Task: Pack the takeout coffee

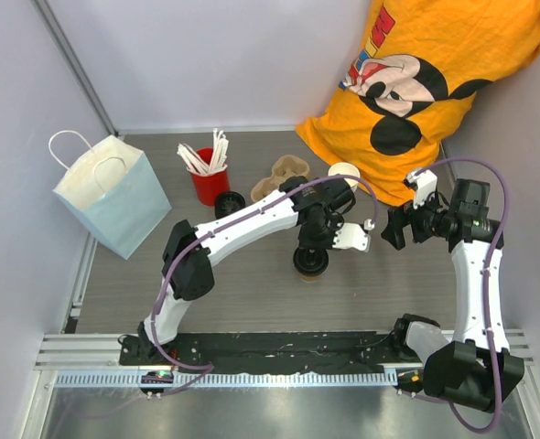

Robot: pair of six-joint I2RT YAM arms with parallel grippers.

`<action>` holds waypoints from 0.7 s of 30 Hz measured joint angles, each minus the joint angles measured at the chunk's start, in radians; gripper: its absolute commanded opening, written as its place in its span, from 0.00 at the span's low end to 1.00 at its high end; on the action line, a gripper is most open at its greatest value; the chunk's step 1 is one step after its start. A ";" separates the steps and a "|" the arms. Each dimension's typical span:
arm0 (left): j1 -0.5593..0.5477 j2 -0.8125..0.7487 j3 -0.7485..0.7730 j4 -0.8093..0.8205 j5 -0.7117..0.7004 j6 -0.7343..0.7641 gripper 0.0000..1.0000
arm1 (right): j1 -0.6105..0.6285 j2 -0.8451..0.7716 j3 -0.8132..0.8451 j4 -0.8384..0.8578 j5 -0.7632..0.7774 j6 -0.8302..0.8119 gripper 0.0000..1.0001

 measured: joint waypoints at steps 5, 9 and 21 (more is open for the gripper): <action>-0.013 0.020 0.029 -0.026 0.000 0.002 0.01 | 0.000 -0.006 -0.001 0.007 0.001 0.000 1.00; -0.016 0.030 0.034 -0.034 0.000 0.002 0.02 | 0.000 -0.011 -0.006 0.010 0.001 0.003 1.00; -0.016 0.034 0.034 -0.031 -0.016 0.002 0.02 | -0.001 -0.024 -0.012 0.014 0.000 0.003 1.00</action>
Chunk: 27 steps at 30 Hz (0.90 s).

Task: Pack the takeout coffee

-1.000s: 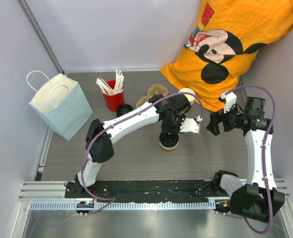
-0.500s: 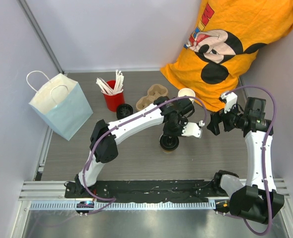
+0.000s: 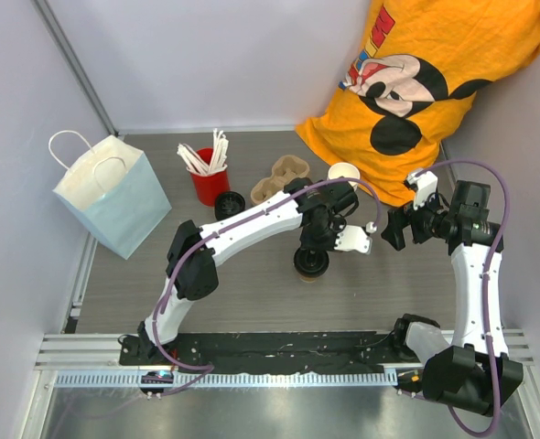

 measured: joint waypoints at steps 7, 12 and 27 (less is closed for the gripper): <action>0.001 0.000 0.000 0.012 -0.008 -0.001 0.02 | 0.000 0.000 0.000 0.000 0.000 0.000 1.00; 0.006 0.000 0.000 0.018 -0.013 -0.003 0.05 | 0.000 0.000 0.000 0.000 0.000 0.000 1.00; 0.027 0.000 0.000 0.034 -0.014 -0.008 0.22 | 0.000 0.000 0.000 0.000 -0.004 0.000 1.00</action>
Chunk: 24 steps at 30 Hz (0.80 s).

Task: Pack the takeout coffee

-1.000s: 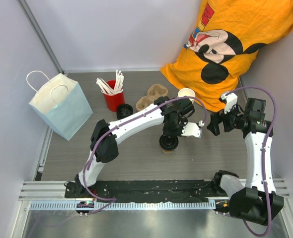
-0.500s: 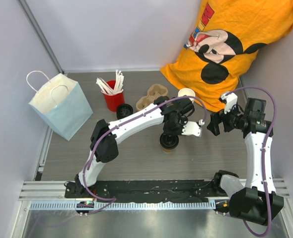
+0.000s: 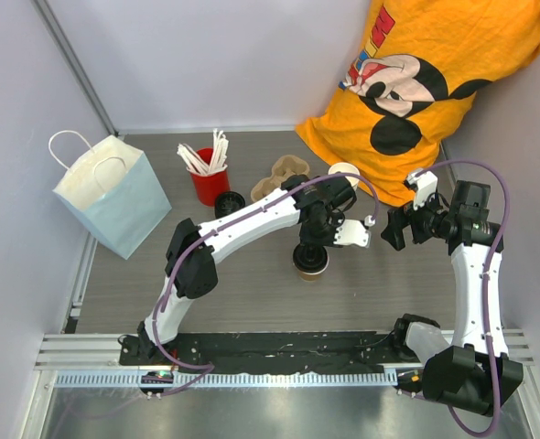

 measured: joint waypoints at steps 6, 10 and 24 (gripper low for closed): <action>0.000 0.000 0.000 0.004 0.002 -0.003 0.25 | 0.000 -0.006 -0.002 0.000 0.000 0.000 1.00; 0.000 0.000 0.000 0.007 0.006 -0.011 0.42 | 0.000 -0.007 -0.002 0.000 0.000 0.000 1.00; 0.068 -0.078 0.005 0.137 0.101 -0.199 0.85 | 0.000 -0.006 -0.003 0.000 -0.030 0.011 1.00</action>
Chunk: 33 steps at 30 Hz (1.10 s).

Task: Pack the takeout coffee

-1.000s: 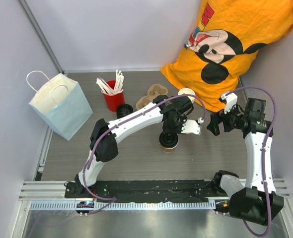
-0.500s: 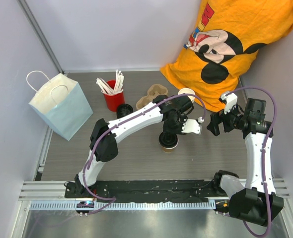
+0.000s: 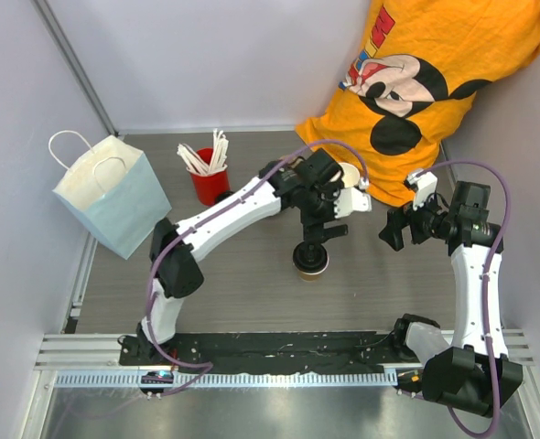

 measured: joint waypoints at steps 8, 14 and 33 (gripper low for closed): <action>0.230 -0.329 -0.396 0.225 0.114 -0.263 0.89 | 0.000 0.100 0.018 -0.014 -0.163 0.013 0.99; 0.241 -0.416 -0.612 0.328 0.136 -0.375 0.88 | 0.059 0.194 0.032 -0.011 -0.232 0.031 0.96; 0.229 -0.347 -0.684 0.522 0.312 -0.620 0.84 | 0.293 0.264 -0.043 0.069 -0.074 0.067 0.78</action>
